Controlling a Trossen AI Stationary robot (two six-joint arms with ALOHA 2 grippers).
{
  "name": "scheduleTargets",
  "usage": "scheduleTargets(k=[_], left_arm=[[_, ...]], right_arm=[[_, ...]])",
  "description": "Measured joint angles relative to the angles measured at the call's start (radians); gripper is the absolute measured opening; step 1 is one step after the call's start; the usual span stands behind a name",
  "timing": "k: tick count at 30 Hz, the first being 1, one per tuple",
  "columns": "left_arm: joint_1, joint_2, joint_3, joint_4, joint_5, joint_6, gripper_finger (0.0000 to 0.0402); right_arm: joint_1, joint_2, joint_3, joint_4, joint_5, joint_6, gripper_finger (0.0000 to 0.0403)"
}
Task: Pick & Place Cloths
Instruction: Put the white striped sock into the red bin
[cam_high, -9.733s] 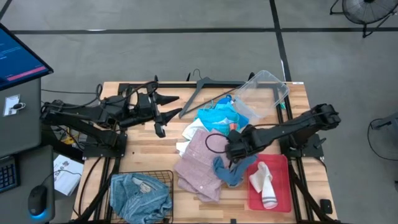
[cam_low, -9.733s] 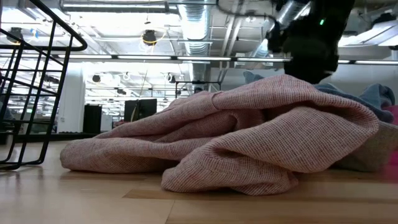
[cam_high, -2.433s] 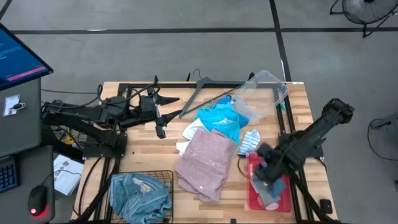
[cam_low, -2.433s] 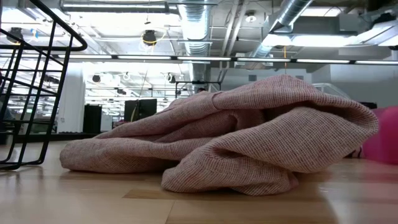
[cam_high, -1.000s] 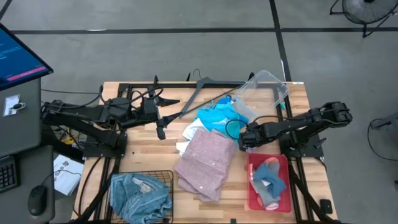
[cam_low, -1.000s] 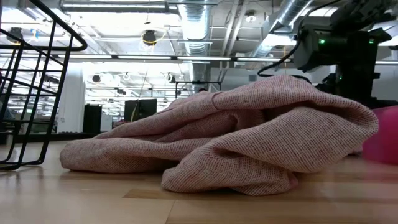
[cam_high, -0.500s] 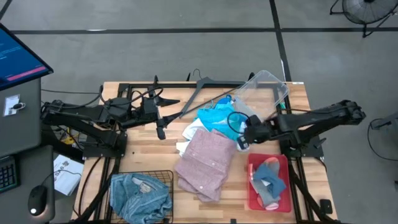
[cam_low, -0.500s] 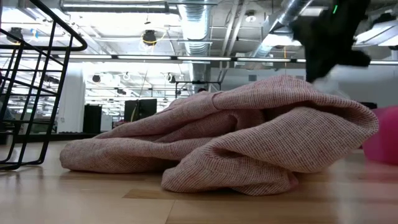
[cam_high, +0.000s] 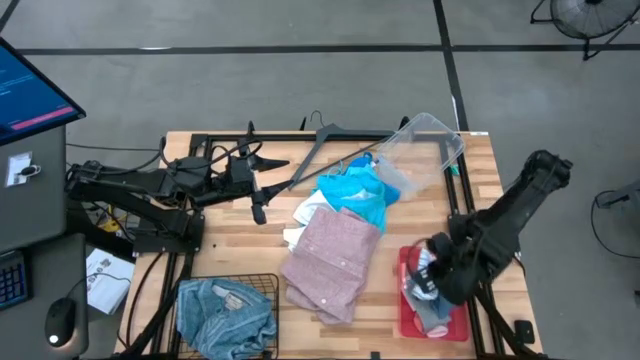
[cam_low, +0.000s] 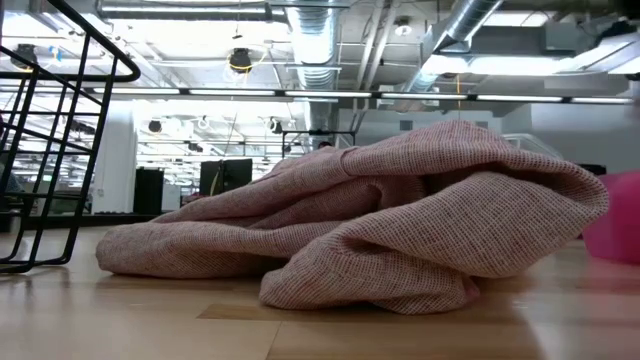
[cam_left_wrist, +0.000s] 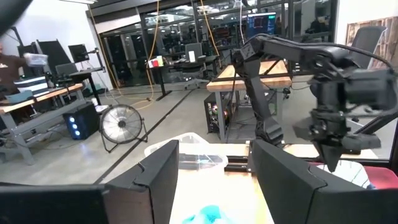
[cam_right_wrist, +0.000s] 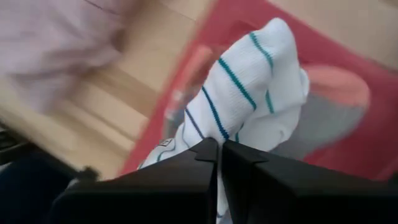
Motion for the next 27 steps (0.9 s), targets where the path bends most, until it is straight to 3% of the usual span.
scheduleTargets(k=[5, 14, 21, 27], left_arm=[[0.0, 0.0, 0.0, 0.0, 0.0, 0.0, 0.0186], [0.0, 0.0, 0.0, 0.0, 0.0, 0.0, 0.0186], [0.0, 0.0, 0.0, -0.001, 0.0, 0.0, 0.0186], [0.0, 0.0, 0.0, -0.001, 0.0, 0.001, 0.0186]], right_arm=[[0.06, 0.131, 0.0, 0.004, -0.022, 0.105, 0.0004], [0.029, 0.389, 0.0, 0.029, -0.182, 0.042, 0.0023], [-0.004, 0.496, 0.0, 0.116, -0.196, -0.069, 0.0097], [-0.024, 0.459, -0.001, 0.101, -0.222, -0.161, 0.0186]])
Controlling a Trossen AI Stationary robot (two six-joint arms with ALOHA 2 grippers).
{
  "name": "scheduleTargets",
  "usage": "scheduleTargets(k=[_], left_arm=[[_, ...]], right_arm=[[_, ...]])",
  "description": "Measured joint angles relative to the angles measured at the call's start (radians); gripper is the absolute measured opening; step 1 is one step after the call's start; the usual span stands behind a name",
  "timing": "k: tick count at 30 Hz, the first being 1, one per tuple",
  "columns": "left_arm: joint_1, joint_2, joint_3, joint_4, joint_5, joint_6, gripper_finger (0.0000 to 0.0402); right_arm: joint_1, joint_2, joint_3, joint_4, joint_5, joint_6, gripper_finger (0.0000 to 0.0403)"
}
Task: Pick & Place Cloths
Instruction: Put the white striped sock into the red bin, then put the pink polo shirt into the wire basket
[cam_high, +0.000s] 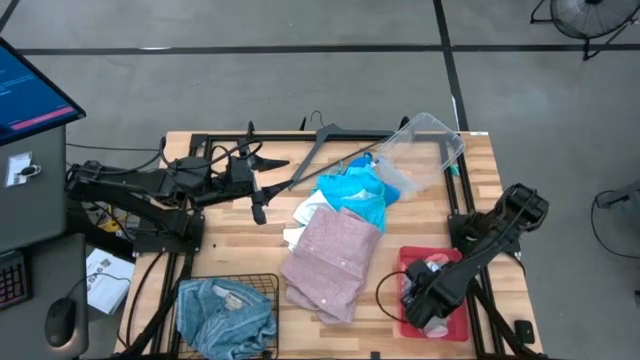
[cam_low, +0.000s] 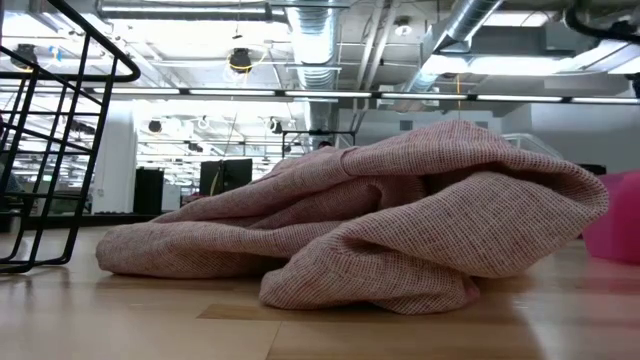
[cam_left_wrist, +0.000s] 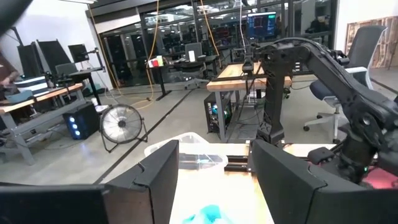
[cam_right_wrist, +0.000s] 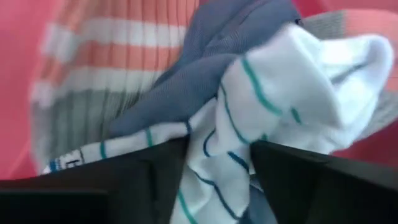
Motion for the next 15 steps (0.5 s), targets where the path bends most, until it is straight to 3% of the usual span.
scheduleTargets(k=[4, 8, 11, 15], left_arm=[[0.0, 0.0, 0.0, 0.0, 0.0, 0.001, 0.0186], [0.0, 0.0, 0.0, -0.001, 0.0, 0.001, 0.0186], [0.0, 0.0, 0.0, -0.002, 0.0, 0.001, 0.0186], [-0.001, 0.0, 0.0, -0.002, 0.0, -0.002, 0.0186]], right_arm=[[-0.02, -0.126, 0.0, -0.058, -0.007, -0.051, 0.0239], [-0.062, -0.288, 0.001, -0.078, 0.014, -0.071, 0.0266], [-0.104, -0.399, 0.001, -0.059, 0.084, -0.092, 0.027], [-0.174, -0.49, 0.001, 0.014, 0.261, -0.127, 0.0271]])
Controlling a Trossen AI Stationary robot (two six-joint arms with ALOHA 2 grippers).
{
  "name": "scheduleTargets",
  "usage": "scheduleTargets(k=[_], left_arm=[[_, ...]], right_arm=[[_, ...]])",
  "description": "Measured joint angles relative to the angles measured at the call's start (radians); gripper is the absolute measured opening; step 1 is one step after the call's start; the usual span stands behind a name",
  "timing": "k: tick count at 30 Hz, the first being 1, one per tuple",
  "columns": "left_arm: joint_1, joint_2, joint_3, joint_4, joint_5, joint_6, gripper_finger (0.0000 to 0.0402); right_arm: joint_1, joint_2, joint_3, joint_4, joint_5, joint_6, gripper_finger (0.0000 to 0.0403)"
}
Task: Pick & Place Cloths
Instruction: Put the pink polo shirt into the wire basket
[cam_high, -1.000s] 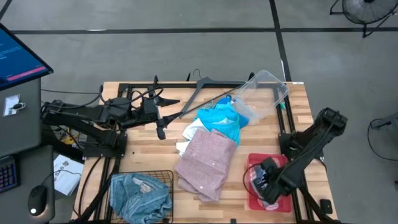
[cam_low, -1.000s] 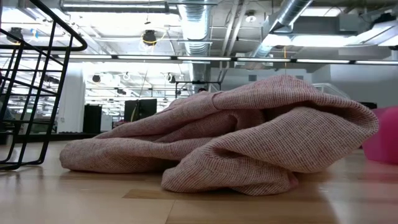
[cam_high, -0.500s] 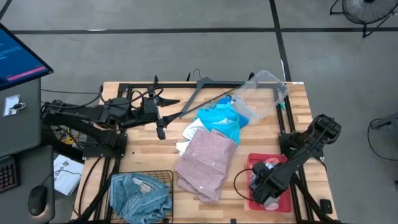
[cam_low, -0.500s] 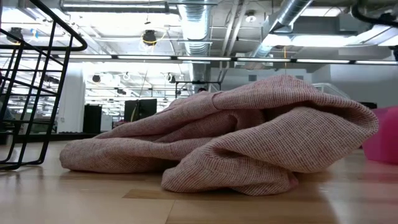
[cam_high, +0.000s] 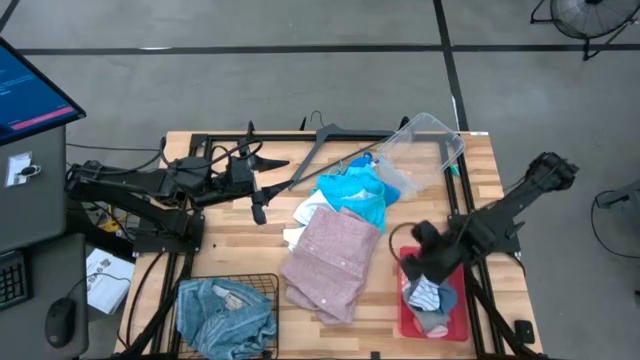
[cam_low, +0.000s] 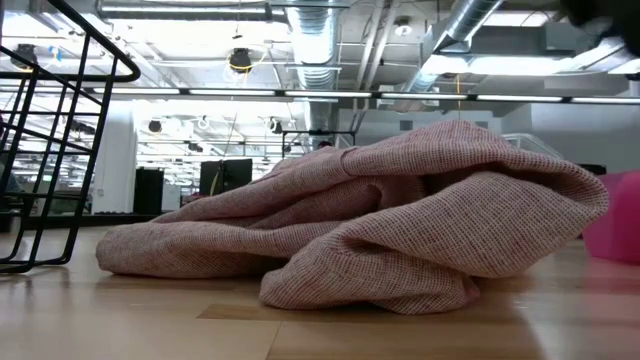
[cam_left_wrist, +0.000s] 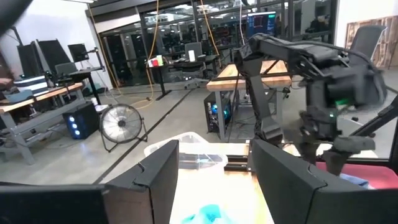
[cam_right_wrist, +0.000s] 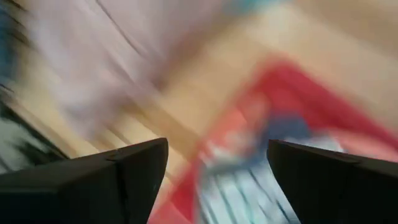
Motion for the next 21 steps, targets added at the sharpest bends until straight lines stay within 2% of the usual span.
scheduleTargets(k=[3, 9, 14, 21], left_arm=[[-0.009, 0.0, 0.0, 0.0, 0.0, -0.001, 0.0186], [-0.035, -0.014, 0.0, -0.004, 0.001, -0.002, 0.0186], [-0.062, -0.043, -0.001, -0.022, -0.001, -0.002, 0.0186], [-0.099, -0.09, -0.001, -0.053, 0.0, -0.003, 0.0186]], right_arm=[[-0.061, -0.005, 0.0, 0.106, 0.083, -0.101, 0.0271], [-0.169, 0.121, 0.0, 0.262, 0.09, -0.248, 0.0271], [-0.209, 0.271, 0.0, 0.335, 0.064, -0.196, 0.0271], [-0.191, 0.414, 0.0, 0.456, 0.059, -0.082, 0.0271]])
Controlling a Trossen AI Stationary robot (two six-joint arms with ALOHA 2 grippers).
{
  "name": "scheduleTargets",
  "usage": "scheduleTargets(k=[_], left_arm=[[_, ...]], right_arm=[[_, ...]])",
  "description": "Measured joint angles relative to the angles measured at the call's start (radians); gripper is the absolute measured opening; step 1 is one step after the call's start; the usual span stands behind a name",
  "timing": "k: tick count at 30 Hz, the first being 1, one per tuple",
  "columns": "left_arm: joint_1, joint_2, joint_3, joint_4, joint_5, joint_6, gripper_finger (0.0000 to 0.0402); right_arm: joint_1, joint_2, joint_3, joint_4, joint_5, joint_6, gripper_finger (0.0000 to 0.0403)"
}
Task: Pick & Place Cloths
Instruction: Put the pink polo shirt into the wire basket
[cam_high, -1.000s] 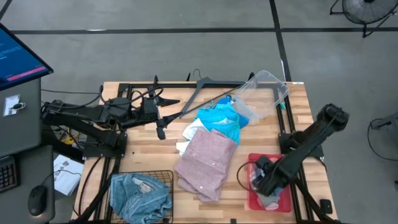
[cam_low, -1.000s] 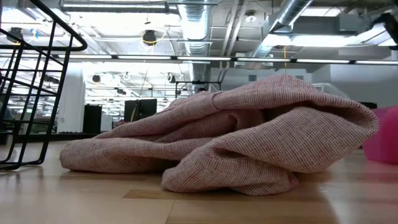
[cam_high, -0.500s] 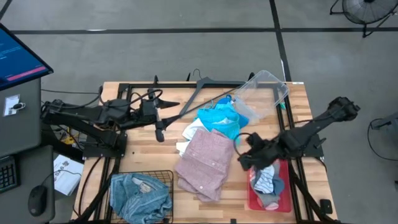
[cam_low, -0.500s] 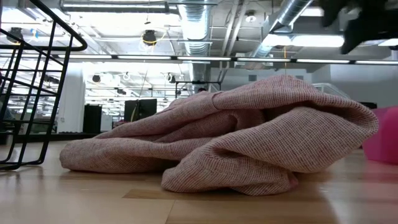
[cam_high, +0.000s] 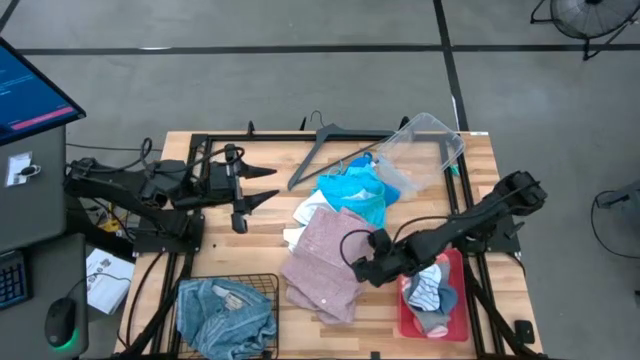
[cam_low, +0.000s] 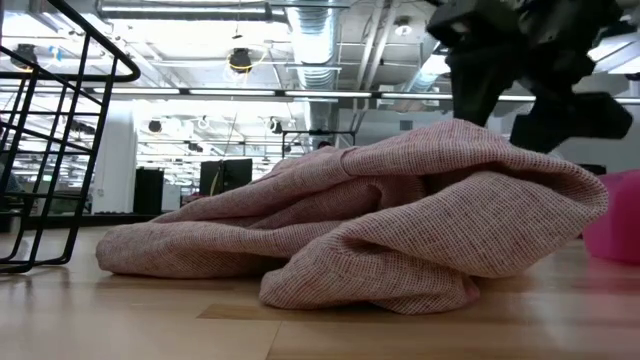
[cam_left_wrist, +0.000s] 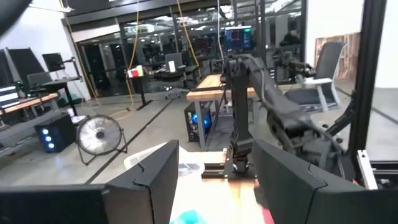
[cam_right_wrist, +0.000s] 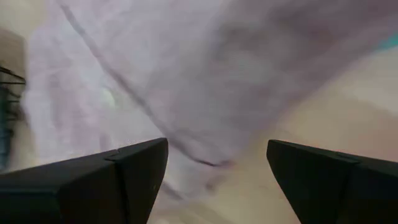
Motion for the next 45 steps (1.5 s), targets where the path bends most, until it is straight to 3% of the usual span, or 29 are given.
scheduleTargets(k=[7, 14, 16, 20, 22, 33, 38, 45], left_arm=[[-0.036, -0.027, 0.0, 0.003, 0.0, -0.003, 0.0186], [-0.053, -0.042, 0.0, -0.003, 0.0, -0.003, 0.0186], [-0.053, -0.044, 0.0, 0.001, 0.0, -0.003, 0.0186], [-0.053, -0.045, 0.0, -0.002, 0.0, -0.002, 0.0186], [-0.053, -0.047, 0.0, 0.001, 0.0, -0.002, 0.0186], [-0.052, 0.019, 0.0, -0.184, 0.04, 0.089, 0.0186], [-0.052, 0.151, 0.0, -0.237, 0.067, 0.206, 0.0196], [-0.039, 0.354, 0.0, -0.233, 0.011, 0.382, 0.025]], right_arm=[[-0.005, 0.112, 0.001, 0.142, 0.001, 0.009, 0.0271], [-0.046, 0.207, 0.002, 0.242, -0.051, -0.1, 0.0254], [-0.06, 0.215, 0.002, 0.285, -0.054, -0.142, 0.0216], [-0.089, 0.222, 0.002, 0.37, -0.081, -0.258, 0.0068], [-0.1, 0.213, 0.002, 0.396, -0.082, -0.319, 0.0026], [-0.163, -0.002, 0.041, 0.333, -0.083, -0.512, 0.0024], [-0.199, -0.075, 0.049, 0.321, -0.083, -0.572, 0.0024], [-0.218, -0.083, 0.048, 0.319, -0.111, -0.616, 0.0024]])
